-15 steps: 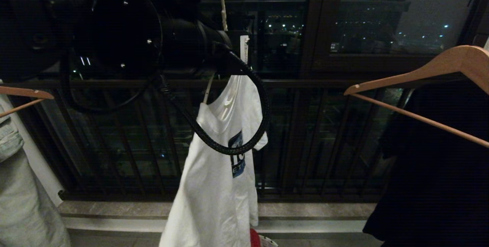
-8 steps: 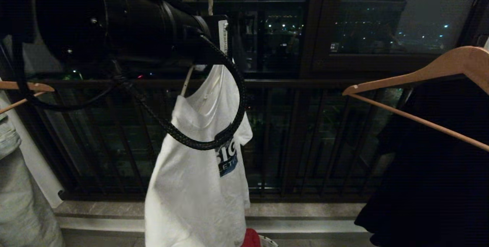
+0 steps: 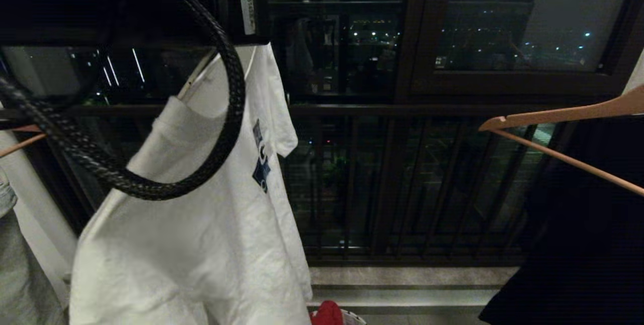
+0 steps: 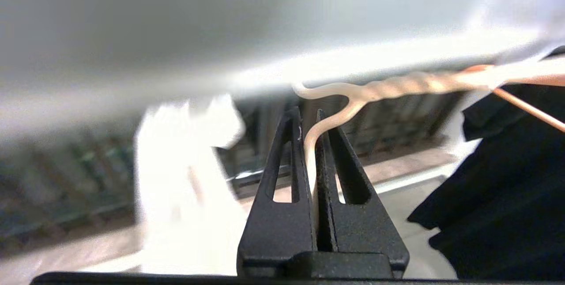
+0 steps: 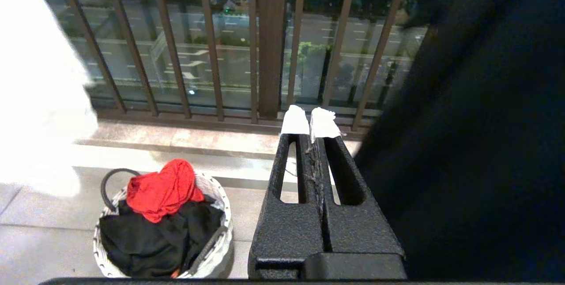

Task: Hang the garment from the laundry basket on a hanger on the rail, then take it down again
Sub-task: Take the clothes off the clothes rack

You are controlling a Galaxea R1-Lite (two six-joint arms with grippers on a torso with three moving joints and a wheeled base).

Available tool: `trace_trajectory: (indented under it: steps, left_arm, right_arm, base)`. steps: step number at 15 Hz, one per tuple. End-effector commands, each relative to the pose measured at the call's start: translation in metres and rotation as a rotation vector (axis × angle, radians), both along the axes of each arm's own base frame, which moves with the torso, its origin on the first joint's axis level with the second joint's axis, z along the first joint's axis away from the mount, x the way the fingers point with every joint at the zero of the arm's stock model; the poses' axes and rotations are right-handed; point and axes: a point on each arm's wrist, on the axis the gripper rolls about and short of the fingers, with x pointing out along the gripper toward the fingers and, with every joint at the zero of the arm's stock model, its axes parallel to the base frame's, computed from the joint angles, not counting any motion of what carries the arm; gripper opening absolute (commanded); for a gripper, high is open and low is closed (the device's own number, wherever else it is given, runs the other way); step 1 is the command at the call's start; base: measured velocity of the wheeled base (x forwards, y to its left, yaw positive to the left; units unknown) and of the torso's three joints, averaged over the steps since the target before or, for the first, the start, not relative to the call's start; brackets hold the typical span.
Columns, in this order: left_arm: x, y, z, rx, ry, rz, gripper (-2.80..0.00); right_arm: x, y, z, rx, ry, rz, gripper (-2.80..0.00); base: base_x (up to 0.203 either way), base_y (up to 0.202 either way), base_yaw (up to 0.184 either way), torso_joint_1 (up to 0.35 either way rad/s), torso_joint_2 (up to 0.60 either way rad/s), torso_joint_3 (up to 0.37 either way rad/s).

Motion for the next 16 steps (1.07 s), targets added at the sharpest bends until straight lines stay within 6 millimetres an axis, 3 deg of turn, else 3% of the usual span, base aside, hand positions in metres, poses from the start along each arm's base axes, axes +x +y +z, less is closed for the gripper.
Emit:
trace_trajectory:
  steps: [1,6,16]
  left_arm:
    - [-0.014,0.013,0.01,-0.035,-0.025,-0.078,-2.8]
    - [-0.012,0.009,0.0,0.018,-0.011,-0.091,-2.8]
    - [0.007,-0.014,-0.038,0.098,0.079,-0.096,-2.8]
  right_arm:
    - [0.0,0.0,0.0,-0.001,-0.001,0.0,-2.8]
    - [0.0,0.0,0.0,0.0,-0.001,0.001,-2.8]
    - [0.0,0.0,0.0,-0.001,0.0,0.001,-2.8]
  base:
    - [0.0,0.0,0.0,0.0,0.0,0.0]
    - [0.0,0.0,0.0,0.0,0.0,0.0]
    - [0.0,0.0,0.0,0.0,0.0,0.0]
